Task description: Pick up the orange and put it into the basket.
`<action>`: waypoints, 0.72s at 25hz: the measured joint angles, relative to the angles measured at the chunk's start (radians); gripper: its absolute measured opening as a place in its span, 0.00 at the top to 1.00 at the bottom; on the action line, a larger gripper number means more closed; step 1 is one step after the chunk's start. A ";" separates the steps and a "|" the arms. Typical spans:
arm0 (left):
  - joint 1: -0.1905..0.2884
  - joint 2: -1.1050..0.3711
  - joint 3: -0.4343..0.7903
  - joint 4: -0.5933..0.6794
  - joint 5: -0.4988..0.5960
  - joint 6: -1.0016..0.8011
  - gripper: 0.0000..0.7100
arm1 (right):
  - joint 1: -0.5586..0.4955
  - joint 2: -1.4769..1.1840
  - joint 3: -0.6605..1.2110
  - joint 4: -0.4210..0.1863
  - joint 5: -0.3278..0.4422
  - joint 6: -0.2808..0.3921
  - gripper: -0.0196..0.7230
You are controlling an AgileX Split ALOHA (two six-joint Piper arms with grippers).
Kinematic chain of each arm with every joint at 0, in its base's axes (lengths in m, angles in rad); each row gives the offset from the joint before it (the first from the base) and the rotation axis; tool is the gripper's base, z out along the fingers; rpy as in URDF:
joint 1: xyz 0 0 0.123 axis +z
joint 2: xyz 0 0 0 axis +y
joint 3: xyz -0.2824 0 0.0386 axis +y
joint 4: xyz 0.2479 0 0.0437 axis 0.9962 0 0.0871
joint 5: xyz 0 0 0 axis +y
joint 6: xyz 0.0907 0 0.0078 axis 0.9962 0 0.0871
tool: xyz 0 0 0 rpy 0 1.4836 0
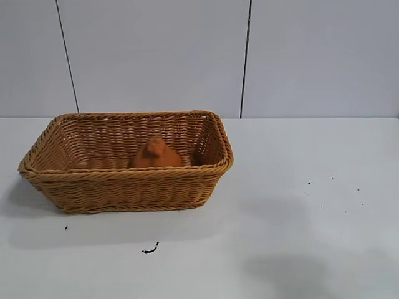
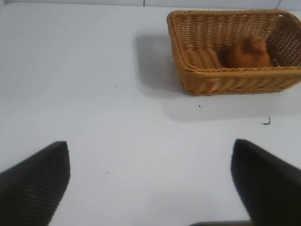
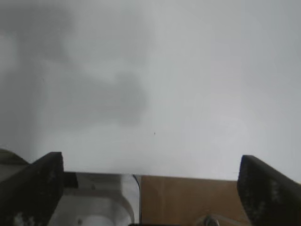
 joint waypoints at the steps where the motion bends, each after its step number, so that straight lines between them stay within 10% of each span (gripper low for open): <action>1: 0.000 0.000 0.000 0.000 0.000 0.000 0.06 | 0.000 -0.046 0.000 0.000 -0.001 0.000 0.04; 18: 0.000 0.000 0.000 0.000 0.000 0.000 0.06 | 0.000 -0.300 0.002 0.000 0.001 -0.001 0.04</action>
